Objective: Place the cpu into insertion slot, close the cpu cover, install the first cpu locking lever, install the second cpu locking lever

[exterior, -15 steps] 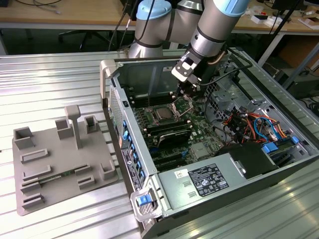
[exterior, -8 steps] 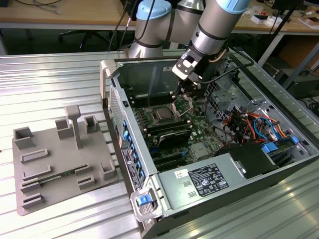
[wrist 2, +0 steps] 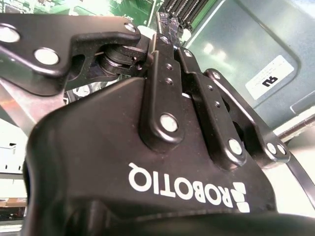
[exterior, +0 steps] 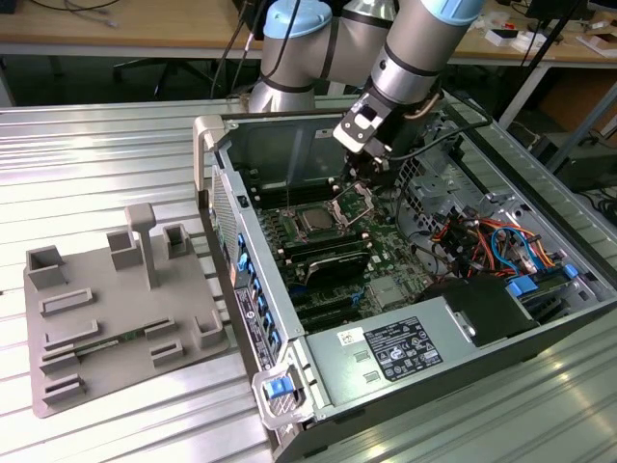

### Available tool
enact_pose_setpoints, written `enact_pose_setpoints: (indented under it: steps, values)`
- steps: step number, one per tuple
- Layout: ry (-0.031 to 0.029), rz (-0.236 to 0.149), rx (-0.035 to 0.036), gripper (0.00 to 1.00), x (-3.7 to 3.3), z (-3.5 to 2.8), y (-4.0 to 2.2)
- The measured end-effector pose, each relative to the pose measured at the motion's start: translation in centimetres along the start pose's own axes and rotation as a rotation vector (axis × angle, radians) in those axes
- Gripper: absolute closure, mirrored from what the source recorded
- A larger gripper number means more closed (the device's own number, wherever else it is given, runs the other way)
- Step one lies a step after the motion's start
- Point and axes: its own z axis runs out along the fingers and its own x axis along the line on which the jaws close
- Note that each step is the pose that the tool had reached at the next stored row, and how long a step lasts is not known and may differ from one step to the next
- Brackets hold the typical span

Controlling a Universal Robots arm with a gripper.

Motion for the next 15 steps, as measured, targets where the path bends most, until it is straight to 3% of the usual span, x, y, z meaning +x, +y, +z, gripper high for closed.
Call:
enact_pose_setpoints:
  steps: [1,2,3,4,15]
  values:
    - [0.0073,0.0,-0.0001,0.89,0.06,-0.45,0.01]
    - [0.0047,0.0,0.0096,0.89,-0.01,-0.57,0.46]
    - [-0.0186,-0.001,0.027,0.89,-0.06,-0.46,1.58]
    - [-0.0197,-0.001,0.0299,0.89,-0.12,-0.41,1.75]
    - [-0.0192,0.0,0.0358,0.89,-0.52,-0.12,2.61]
